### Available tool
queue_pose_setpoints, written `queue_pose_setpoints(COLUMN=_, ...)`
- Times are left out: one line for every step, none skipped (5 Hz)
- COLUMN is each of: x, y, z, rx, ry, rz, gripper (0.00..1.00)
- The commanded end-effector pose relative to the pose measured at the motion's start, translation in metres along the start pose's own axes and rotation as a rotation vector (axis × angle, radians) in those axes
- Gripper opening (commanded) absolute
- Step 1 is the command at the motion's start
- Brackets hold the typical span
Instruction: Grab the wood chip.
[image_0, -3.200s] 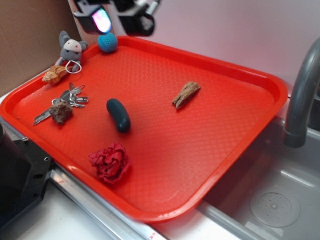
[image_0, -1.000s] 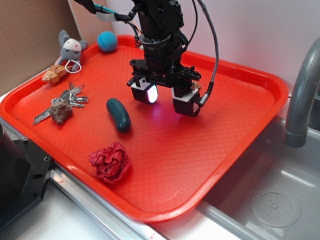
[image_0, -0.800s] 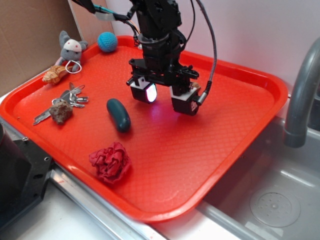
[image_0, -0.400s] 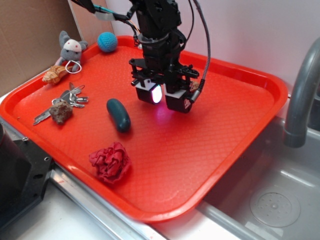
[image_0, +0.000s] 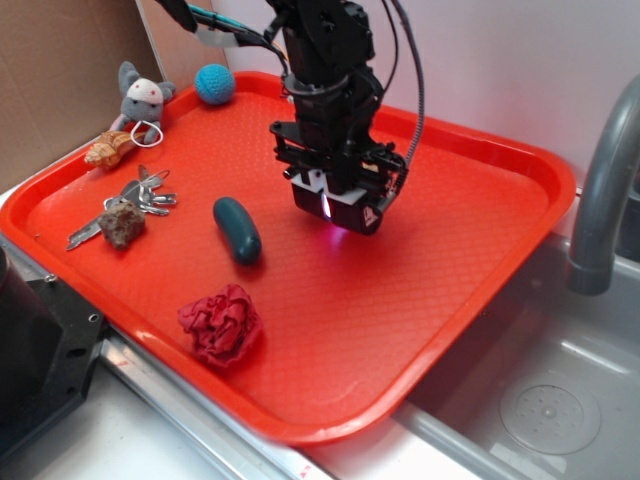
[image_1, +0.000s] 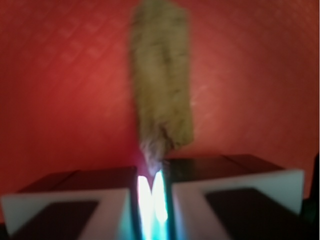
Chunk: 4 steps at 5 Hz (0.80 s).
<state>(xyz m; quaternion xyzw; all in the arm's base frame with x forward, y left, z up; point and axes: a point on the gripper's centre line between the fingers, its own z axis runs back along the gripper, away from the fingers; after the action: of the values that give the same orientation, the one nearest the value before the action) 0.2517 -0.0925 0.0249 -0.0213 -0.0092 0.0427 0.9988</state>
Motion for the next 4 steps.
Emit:
queue_pose_setpoints(x=0.0046, y=-0.0057, z=0.0326, rx=0.012, ry=-0.052, rz=0.030, gripper=0.00)
queue_pose_setpoints(x=0.0046, y=-0.0057, z=0.0326, rx=0.012, ry=-0.052, rz=0.030, gripper=1.00)
queue_pose_setpoints(x=0.0046, y=-0.0057, z=0.0326, rx=0.012, ry=-0.052, rz=0.030, gripper=1.00)
queue_pose_setpoints(x=0.0046, y=-0.0057, z=0.0326, rx=0.012, ry=-0.052, rz=0.030, gripper=1.00)
